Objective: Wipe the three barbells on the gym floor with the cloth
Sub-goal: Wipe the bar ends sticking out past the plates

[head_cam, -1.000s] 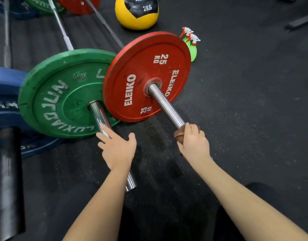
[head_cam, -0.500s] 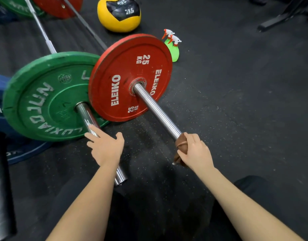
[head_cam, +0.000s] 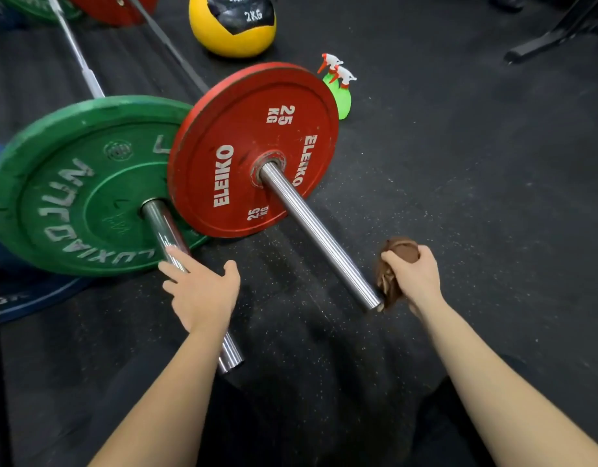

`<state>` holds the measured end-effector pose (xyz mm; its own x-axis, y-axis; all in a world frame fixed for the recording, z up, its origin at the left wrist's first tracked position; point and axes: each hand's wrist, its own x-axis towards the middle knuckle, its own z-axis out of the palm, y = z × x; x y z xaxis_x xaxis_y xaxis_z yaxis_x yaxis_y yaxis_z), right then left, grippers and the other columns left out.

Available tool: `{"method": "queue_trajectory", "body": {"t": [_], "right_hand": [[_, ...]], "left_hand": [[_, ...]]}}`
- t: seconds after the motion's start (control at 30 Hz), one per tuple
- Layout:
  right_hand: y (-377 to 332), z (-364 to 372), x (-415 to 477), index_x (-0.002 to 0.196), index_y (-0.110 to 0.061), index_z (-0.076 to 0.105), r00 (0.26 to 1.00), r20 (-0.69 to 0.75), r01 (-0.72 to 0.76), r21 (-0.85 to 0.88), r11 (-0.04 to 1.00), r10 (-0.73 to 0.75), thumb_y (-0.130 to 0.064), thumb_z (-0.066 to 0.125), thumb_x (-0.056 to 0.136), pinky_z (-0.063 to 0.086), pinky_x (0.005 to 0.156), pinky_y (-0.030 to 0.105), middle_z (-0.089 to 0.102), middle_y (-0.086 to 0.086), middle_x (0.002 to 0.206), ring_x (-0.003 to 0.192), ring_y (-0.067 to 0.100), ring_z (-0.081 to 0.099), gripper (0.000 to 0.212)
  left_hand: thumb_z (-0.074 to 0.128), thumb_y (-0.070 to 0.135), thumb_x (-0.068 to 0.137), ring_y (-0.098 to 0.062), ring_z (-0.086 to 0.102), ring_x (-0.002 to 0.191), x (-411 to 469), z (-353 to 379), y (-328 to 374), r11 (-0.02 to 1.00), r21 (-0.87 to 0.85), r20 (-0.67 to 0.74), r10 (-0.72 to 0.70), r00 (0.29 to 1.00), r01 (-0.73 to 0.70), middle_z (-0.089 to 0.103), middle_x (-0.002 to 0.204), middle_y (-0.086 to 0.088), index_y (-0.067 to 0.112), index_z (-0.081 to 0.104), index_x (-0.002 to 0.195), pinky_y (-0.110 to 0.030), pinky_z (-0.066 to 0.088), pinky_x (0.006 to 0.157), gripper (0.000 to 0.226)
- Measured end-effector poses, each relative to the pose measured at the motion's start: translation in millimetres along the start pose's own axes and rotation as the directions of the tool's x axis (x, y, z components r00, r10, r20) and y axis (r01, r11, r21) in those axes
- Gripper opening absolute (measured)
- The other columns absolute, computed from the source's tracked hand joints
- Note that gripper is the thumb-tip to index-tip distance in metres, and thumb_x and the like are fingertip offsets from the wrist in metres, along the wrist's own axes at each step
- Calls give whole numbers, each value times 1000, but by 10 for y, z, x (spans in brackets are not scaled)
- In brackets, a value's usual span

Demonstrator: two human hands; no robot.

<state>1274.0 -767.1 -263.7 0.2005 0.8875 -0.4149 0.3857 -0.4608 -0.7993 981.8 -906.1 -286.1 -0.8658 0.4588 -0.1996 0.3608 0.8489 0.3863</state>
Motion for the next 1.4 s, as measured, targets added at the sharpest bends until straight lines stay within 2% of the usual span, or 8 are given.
{"method": "queue_trajectory", "body": {"t": [0.2,0.4,0.5,0.67,0.83,1.03,1.2,1.4], "right_hand": [[-776,924,475,111,-22,67,982,186,-91,275,957,40,-25,86,80,60,88,36,75,-1,100,91,18,74,36],[-1305,2022,950,127,-10,43,946,324,-64,149,987,13,-40,88,72,60,83,41,66,9,108,93,26,69,77],[-1396,2301,1264,117,-5,59,870,481,-151,51,987,108,-39,81,82,61,84,45,73,13,103,88,30,73,54],[-1205,2349,1386,120,-8,70,694,681,-270,-56,961,234,-37,85,77,54,99,52,75,10,112,99,29,71,54],[-1207,2155,1285,127,-4,65,655,730,-269,-14,963,193,-40,72,85,52,95,66,71,19,116,105,38,68,55],[-799,1631,1208,131,8,60,566,808,-157,-91,983,165,-39,63,97,61,78,44,71,20,105,86,35,71,58],[-996,1774,1186,117,-6,63,655,742,-195,-14,981,141,-43,63,92,59,88,47,70,11,100,83,29,71,45],[-1250,2045,1066,125,-10,62,733,668,-162,-13,987,129,-49,62,95,61,72,44,76,12,96,81,30,74,50]], "left_hand": [[55,56,93,-44,35,132,37,5,18,999,-34,-20,-12,1000,11,13,165,-23,10,-8,162,-55,45,95,104],[56,58,91,-42,35,134,82,50,11,1000,2,-37,-13,999,13,14,165,-21,9,-10,162,-53,49,92,108],[54,59,90,-41,34,134,87,64,6,1000,13,-49,-6,999,7,12,165,-20,10,-12,161,-51,48,93,109],[53,61,90,-39,33,136,119,83,11,999,47,-43,-19,999,21,9,166,-18,11,-13,161,-51,48,93,109],[51,61,90,-40,34,133,103,52,33,998,58,-36,-19,999,21,10,165,-19,11,-12,161,-51,49,91,107],[52,61,91,-40,36,133,67,15,45,998,58,-34,-19,999,21,11,165,-21,9,-10,161,-51,49,92,107],[51,62,90,-40,37,131,72,20,45,997,70,-36,-13,999,15,12,164,-22,9,-11,161,-50,51,90,108],[50,62,89,-40,39,129,79,38,38,997,74,-38,-17,999,20,13,164,-22,9,-11,161,-49,50,88,108]]}}
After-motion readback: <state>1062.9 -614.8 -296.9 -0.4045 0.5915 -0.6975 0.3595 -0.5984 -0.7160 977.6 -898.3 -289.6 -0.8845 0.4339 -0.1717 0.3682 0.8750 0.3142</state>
